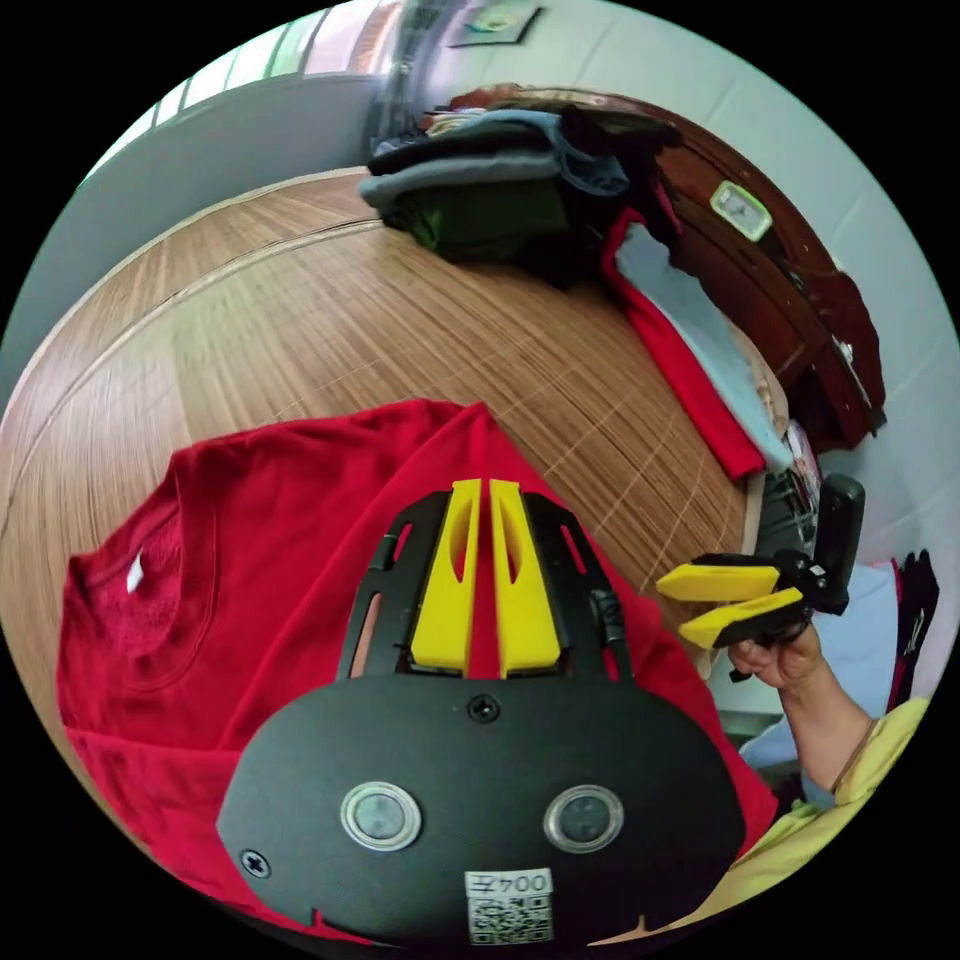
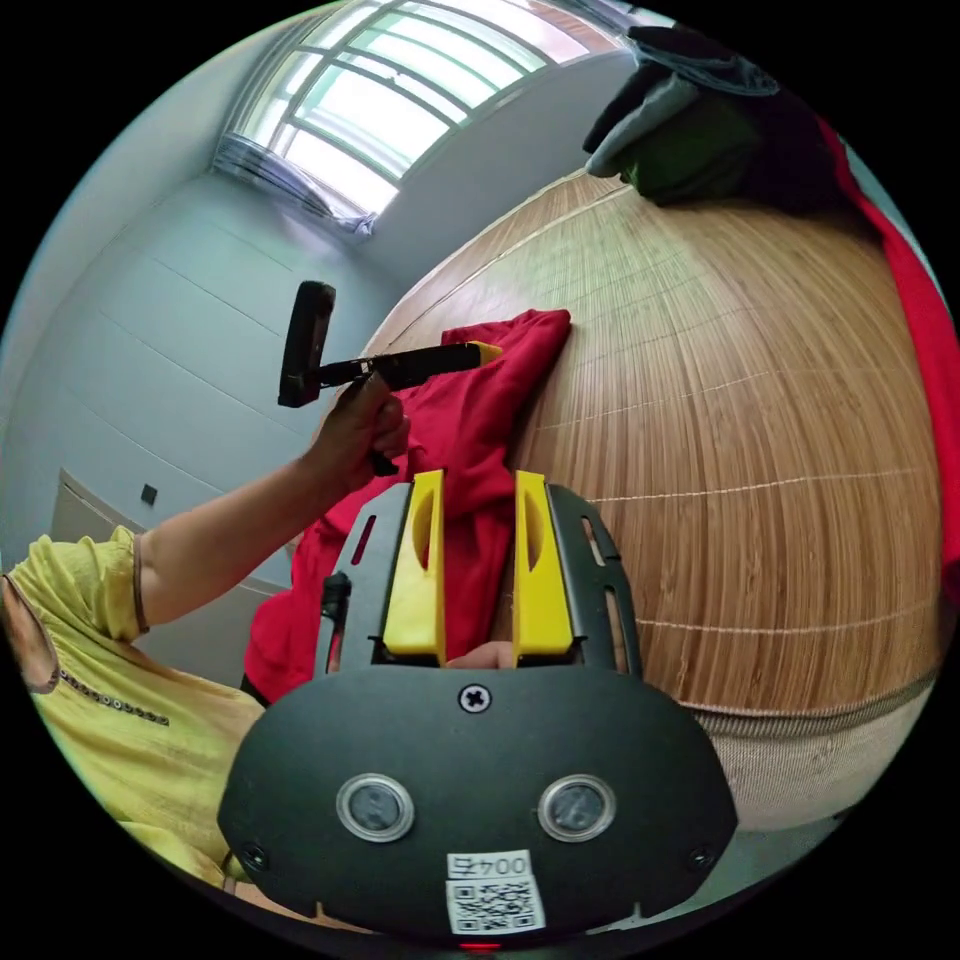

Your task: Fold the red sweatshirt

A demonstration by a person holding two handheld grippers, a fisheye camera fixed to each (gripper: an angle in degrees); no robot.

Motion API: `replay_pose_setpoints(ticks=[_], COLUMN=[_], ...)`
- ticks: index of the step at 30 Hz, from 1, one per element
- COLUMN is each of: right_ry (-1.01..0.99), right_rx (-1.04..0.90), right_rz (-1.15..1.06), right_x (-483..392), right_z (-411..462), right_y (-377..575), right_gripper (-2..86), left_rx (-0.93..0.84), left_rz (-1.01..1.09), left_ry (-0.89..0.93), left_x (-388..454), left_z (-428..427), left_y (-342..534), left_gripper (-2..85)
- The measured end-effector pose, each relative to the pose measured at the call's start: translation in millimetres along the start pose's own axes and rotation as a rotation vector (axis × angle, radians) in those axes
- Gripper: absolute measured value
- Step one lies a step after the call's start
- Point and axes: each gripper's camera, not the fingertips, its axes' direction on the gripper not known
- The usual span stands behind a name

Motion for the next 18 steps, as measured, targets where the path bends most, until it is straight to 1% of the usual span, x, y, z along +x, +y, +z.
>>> replay_pose_setpoints(ticks=[3,6,8,9,10,11,12,13,15,16,18], right_ry=[0.007,-0.076,-0.086,-0.007,0.175,0.274,0.454,0.519,0.506,0.44,0.396], right_rx=[-0.056,-0.072,-0.062,-0.014,0.033,0.035,0.056,0.069,0.052,0.1,0.092], right_rz=[0.004,0.006,-0.006,-0.036,-0.067,-0.084,-0.107,-0.074,0.053,0.107,0.122], right_x=[7.3,10.6,0.9,-20.4,-51.1,-66.2,-88.1,-90.8,-70.2,-61.3,-61.0], right_z=[8.3,13.6,11.7,4.9,0.4,1.5,6.1,13.5,26.8,24.6,20.6], right_y=[-3.2,-1.6,1.3,4.8,10.4,13.0,20.2,27.6,37.1,43.4,44.3], right_gripper=[11.9,9.2,7.2,6.2,5.1,4.6,3.8,3.3,3.2,3.3,3.7], left_rx=[0.004,-0.001,0.008,0.013,0.019,0.022,0.025,0.028,0.032,0.033,0.035], left_rz=[-0.046,-0.046,-0.055,-0.067,-0.08,-0.086,-0.1,-0.115,-0.133,-0.138,-0.134], left_ry=[0.059,0.055,0.062,0.072,0.082,0.088,0.103,0.121,0.15,0.16,0.16], left_x=[-14.6,-14.5,-15.7,-17.6,-19.3,-20.1,-22.1,-24.0,-26.2,-25.6,-21.7], left_z=[24.6,41.7,51.0,57.3,63.7,66.9,73.6,80.0,90.0,96.6,105.8], left_y=[-5.0,-19.4,-25.6,-30.2,-34.9,-37.2,-42.0,-46.7,-53.7,-58.7,-66.4], left_gripper=[0.4,0.2,0.2,0.2,0.2,0.1,0.1,0.1,0.1,0.1,0.1])
